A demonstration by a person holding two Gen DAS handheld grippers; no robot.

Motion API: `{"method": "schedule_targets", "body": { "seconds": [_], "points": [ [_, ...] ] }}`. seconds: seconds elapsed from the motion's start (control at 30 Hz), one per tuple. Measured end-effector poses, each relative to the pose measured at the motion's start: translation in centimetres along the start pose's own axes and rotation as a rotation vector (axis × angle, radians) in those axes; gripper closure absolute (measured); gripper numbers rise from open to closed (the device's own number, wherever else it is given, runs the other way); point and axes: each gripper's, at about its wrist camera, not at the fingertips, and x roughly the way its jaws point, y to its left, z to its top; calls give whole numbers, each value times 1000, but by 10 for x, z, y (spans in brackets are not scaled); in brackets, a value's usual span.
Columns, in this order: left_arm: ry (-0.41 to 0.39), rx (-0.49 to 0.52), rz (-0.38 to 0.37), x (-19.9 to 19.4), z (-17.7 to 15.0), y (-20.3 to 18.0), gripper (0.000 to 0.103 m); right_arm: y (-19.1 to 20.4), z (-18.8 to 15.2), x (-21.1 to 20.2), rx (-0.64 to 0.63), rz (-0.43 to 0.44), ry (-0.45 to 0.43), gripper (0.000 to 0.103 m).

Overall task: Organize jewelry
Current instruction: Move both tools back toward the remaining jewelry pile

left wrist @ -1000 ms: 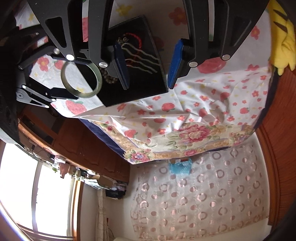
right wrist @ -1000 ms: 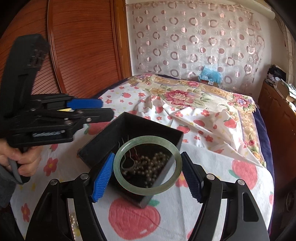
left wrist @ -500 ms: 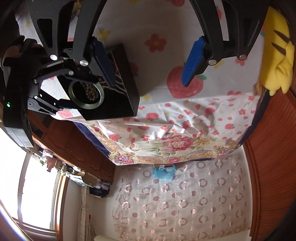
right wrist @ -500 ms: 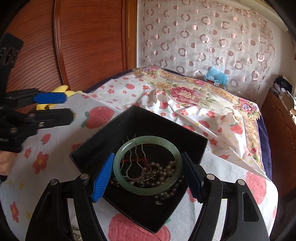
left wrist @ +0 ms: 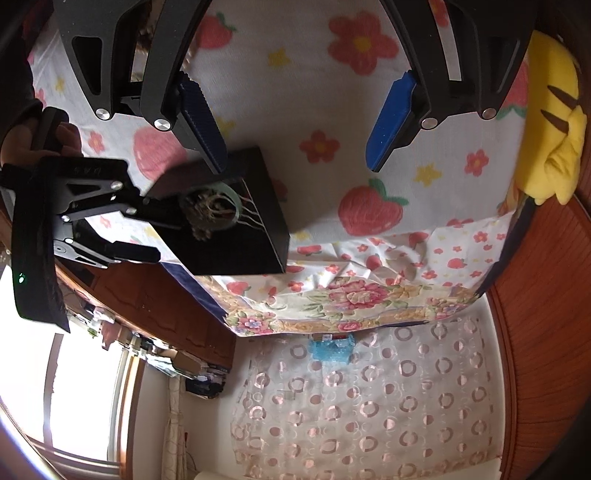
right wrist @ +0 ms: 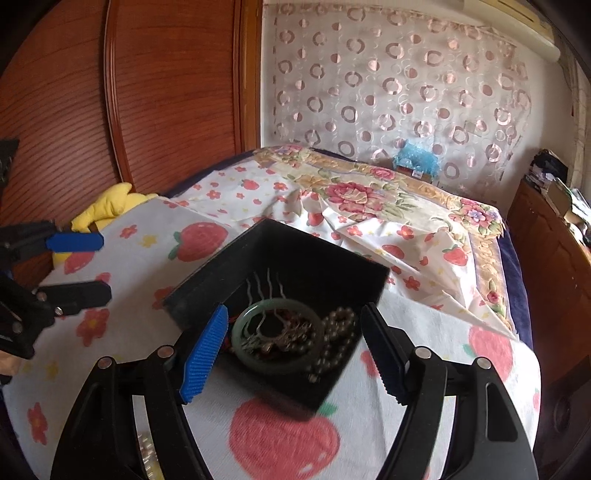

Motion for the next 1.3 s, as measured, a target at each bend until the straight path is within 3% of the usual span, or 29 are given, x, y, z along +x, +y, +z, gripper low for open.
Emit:
{"method": "schedule_targets", "body": {
  "seconds": [0.43, 0.7, 0.97, 1.3],
  "points": [
    [25, 44, -43, -29, -50, -27, 28, 31, -77, -77, 50, 22, -1, 28],
    [25, 48, -63, -48, -73, -34, 28, 59, -121, -91, 106, 71, 39, 30],
    [41, 72, -33, -58, -93, -32, 28, 93, -131, -92, 119, 140, 38, 30],
    [36, 20, -15, -64, -104, -14, 27, 99, -137, -76, 148, 126, 112, 30]
  ]
}}
